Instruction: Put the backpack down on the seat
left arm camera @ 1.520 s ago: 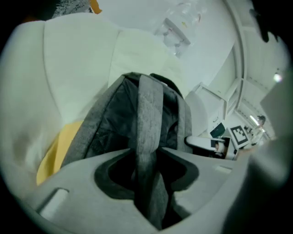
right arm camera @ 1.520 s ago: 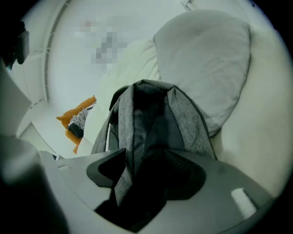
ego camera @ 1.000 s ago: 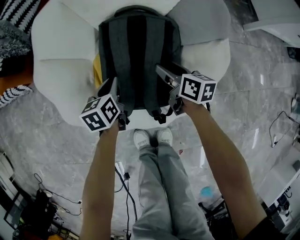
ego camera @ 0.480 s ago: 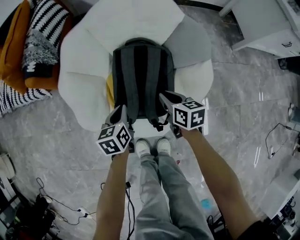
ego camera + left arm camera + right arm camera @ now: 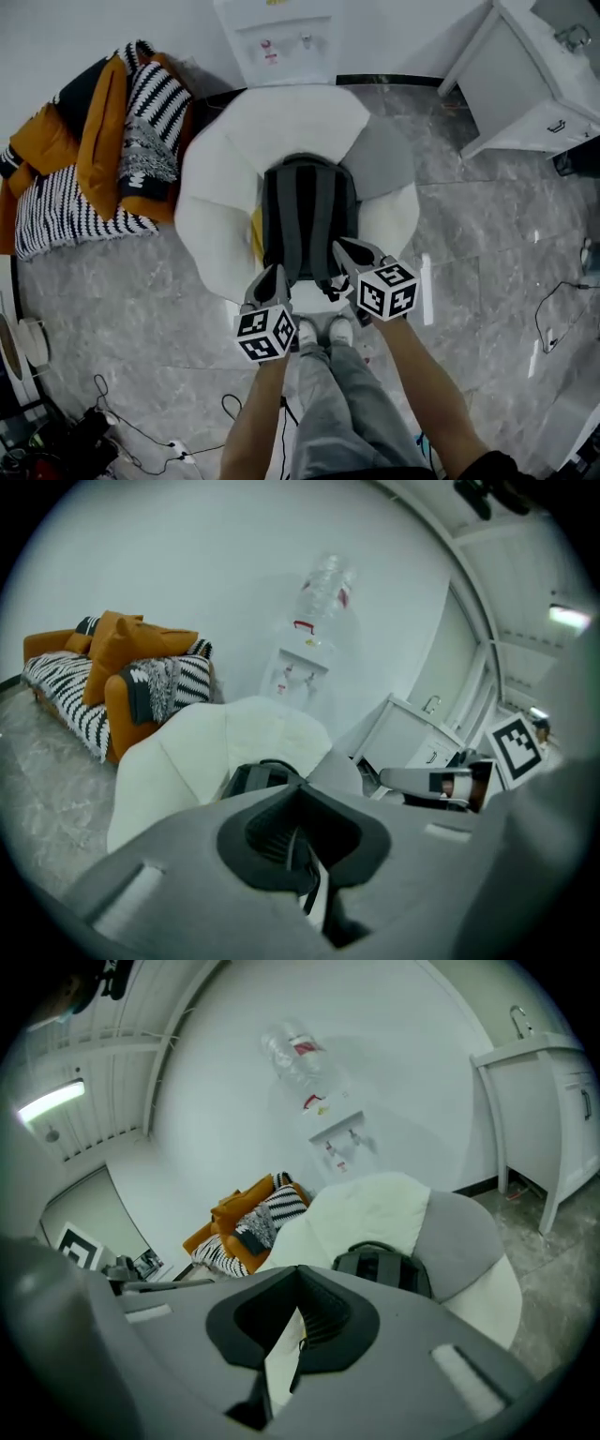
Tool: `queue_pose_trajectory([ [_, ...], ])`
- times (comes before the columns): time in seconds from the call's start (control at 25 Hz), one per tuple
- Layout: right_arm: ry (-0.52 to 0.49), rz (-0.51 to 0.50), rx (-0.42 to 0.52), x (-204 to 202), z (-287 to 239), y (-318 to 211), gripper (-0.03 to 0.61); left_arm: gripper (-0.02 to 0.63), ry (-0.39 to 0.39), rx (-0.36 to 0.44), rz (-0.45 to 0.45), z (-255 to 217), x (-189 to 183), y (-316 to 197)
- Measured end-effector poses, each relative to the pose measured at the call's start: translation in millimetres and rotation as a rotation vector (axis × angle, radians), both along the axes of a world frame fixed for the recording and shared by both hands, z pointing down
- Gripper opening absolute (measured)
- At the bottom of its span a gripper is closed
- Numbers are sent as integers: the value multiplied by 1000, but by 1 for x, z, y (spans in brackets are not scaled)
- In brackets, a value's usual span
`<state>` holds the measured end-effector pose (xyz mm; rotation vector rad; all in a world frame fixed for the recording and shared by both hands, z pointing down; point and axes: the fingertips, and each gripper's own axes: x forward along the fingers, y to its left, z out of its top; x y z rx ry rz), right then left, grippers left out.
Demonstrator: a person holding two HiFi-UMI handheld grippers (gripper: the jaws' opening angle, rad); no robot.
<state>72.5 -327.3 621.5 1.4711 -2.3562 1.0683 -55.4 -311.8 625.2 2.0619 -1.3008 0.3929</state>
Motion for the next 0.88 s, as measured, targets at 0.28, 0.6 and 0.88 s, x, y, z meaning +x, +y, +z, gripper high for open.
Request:
queue_pose_trajectory([
  [0.28,47,32,109,16,-95,3,2,0,-61,108,80,-99,14,-6],
  [0.6,151,26,282,22,-217,11,3,0,-44,254,110,-224,49,3],
  [0.88,189,33,443,24,-319,22,3,0,-43,377,135,-307,58,9],
])
